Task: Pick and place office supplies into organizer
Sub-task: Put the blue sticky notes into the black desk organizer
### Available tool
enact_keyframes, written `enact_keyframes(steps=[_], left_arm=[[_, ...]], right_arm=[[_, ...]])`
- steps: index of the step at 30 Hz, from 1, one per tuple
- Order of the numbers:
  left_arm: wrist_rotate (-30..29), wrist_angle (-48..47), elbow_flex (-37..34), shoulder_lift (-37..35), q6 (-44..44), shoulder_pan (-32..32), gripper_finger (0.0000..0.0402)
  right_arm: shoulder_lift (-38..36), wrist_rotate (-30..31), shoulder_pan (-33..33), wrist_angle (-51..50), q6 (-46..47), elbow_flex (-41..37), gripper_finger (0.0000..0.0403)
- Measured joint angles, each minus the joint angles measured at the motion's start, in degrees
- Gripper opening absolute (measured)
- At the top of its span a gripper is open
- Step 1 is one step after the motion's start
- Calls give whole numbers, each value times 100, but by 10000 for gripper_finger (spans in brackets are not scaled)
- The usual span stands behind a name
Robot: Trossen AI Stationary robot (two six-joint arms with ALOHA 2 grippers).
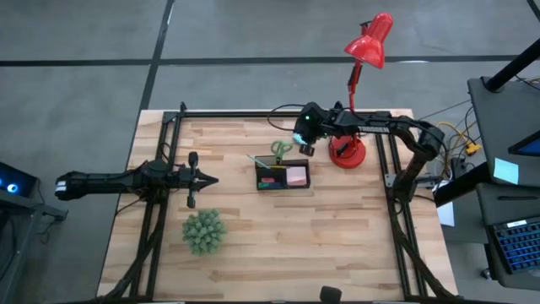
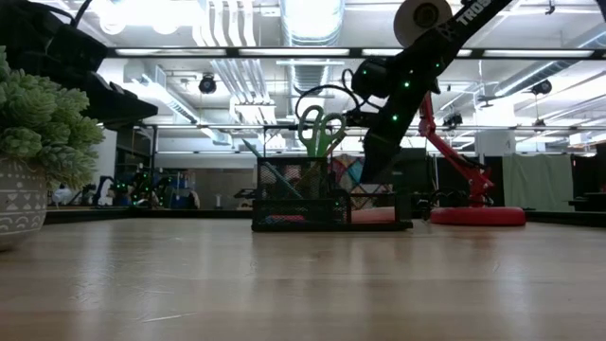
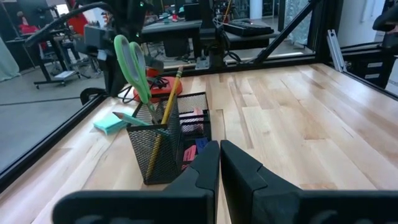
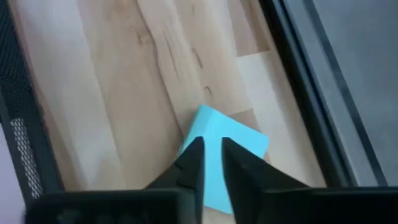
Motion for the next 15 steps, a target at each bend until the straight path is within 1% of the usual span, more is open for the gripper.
enact_keyframes(steps=[9,12,15], left_arm=[[-2,-7,0,0,0,-1,0],[-1,-5,1,5,-1,-1,0],[-2,-2,0,33,-1,0,0]], right_arm=[[255,60,43,7,375,57,175],[382,56,45,4,459,54,203],[574,43,45,1,455,47,216]])
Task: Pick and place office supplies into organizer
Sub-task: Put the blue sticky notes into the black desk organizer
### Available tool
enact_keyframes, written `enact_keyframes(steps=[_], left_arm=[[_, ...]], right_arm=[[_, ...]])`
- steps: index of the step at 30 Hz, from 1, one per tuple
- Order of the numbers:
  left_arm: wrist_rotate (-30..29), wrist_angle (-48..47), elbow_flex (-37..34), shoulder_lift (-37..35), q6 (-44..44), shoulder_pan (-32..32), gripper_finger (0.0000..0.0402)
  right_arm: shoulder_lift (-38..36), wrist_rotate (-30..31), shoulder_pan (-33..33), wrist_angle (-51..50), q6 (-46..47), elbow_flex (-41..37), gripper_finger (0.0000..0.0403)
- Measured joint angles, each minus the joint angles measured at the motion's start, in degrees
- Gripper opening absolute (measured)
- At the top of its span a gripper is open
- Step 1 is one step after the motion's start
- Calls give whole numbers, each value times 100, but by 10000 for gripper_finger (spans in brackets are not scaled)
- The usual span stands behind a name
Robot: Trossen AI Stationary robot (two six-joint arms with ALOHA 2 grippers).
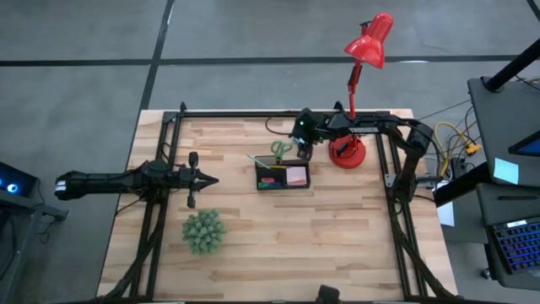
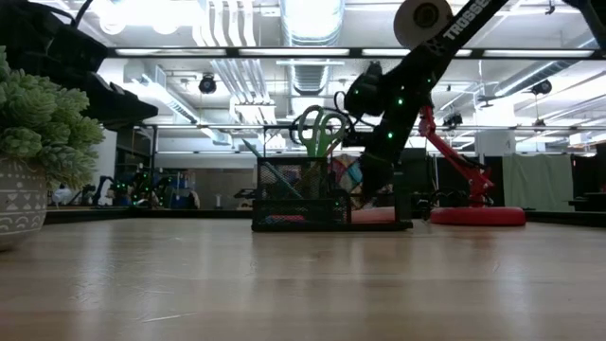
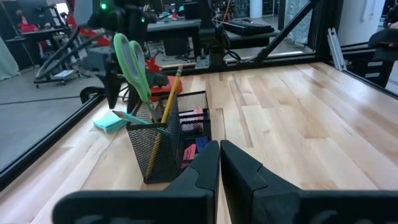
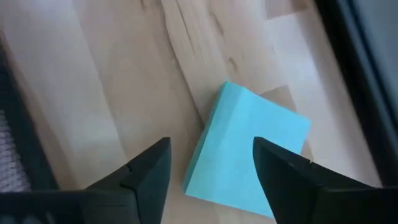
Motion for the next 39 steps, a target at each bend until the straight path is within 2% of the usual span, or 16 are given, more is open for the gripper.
enact_keyframes(steps=[10,15,23,27,36,39], left_arm=[[1,-3,0,39,1,0,0],[0,-16,0,46,-1,-2,0],[2,-33,0,89,-5,-2,0],[2,-31,0,130,-5,-1,0],[2,-27,0,155,-3,-2,0],[2,-27,0,155,-5,-2,0]], right_arm=[[383,8,-20,4,-176,50,220],[491,279,-96,81,-196,50,219],[791,-85,-270,76,-291,81,210],[926,-150,-291,58,-449,92,172],[806,-153,-286,-6,-599,59,44],[771,-148,-304,-14,-603,55,15]])
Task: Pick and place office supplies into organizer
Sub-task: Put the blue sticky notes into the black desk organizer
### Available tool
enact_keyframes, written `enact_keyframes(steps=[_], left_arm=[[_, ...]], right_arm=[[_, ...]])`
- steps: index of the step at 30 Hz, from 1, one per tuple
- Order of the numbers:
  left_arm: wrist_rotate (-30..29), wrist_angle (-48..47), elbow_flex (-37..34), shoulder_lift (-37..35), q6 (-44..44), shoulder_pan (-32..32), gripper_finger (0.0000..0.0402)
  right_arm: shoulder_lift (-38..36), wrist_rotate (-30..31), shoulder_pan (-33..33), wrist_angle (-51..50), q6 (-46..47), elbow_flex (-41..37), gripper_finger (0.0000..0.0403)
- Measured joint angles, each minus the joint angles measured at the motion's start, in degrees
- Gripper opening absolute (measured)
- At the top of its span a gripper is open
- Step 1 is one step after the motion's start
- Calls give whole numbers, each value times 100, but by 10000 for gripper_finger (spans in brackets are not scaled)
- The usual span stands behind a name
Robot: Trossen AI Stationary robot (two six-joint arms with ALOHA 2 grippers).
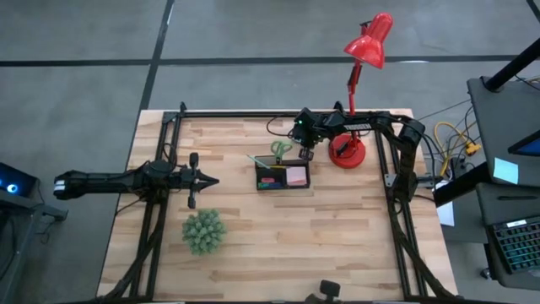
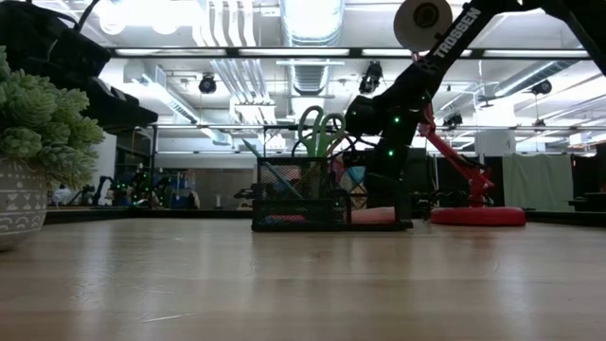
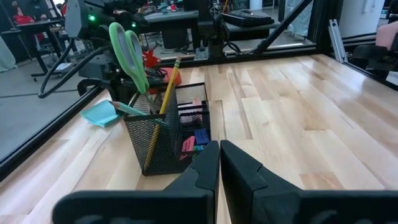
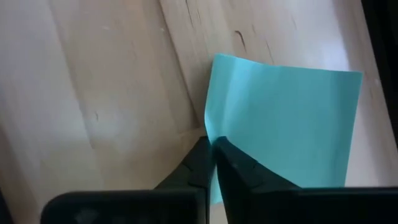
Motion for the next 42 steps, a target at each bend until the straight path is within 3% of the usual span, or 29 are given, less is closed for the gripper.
enact_keyframes(steps=[42], left_arm=[[0,3,0,0,0,0,0]], right_arm=[[-1415,-6,-28,-457,148,-20,8]])
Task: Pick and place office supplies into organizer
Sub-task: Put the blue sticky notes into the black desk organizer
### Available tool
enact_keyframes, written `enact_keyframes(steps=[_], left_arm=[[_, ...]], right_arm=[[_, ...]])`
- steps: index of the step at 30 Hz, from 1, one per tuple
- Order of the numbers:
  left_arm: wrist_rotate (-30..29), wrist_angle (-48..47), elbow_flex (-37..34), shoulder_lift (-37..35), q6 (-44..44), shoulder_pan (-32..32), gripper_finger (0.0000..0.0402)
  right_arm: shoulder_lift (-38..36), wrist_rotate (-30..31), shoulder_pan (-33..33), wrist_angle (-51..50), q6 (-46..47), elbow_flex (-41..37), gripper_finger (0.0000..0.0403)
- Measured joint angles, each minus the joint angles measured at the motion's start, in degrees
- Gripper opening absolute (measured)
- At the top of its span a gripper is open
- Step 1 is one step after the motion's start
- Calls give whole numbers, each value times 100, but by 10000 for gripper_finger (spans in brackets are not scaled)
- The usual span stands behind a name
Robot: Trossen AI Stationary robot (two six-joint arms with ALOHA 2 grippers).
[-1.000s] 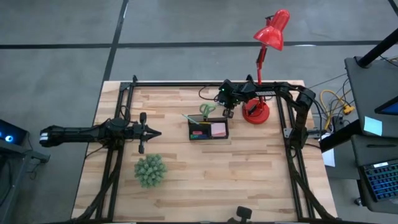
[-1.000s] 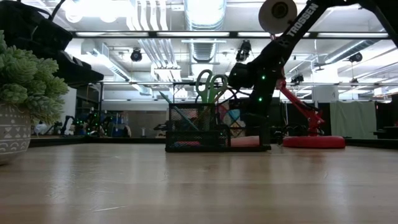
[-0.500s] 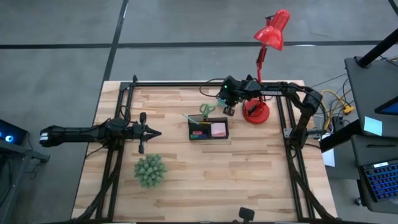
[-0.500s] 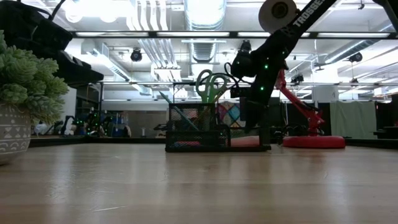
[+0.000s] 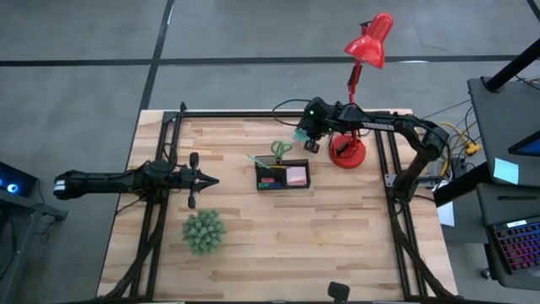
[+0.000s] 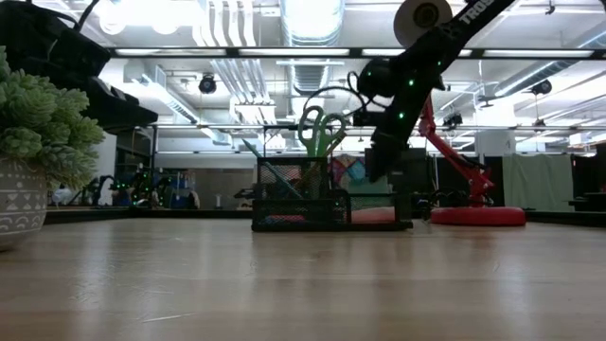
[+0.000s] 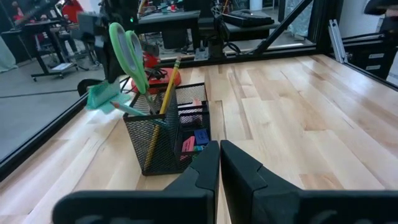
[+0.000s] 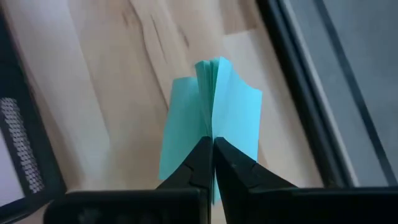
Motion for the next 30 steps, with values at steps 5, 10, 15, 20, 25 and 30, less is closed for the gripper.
enact_keyframes(steps=[5,10,15,20,25,30], left_arm=[[-1,0,0,-4,0,2,0],[-1,3,0,-4,0,2,0],[-1,5,1,-6,0,1,0],[-1,7,0,-11,0,2,0],[-1,7,0,-11,0,0,0],[-1,9,0,-13,2,2,0]], right_arm=[[-357,-1,2,-75,-38,7,8],[-737,-2,42,-541,23,9,8],[-1080,-22,221,-899,28,9,8],[-1341,-48,512,-1099,29,9,8],[-1505,-153,893,-1324,153,-15,8],[-1628,-155,1325,-1336,113,-47,8]])
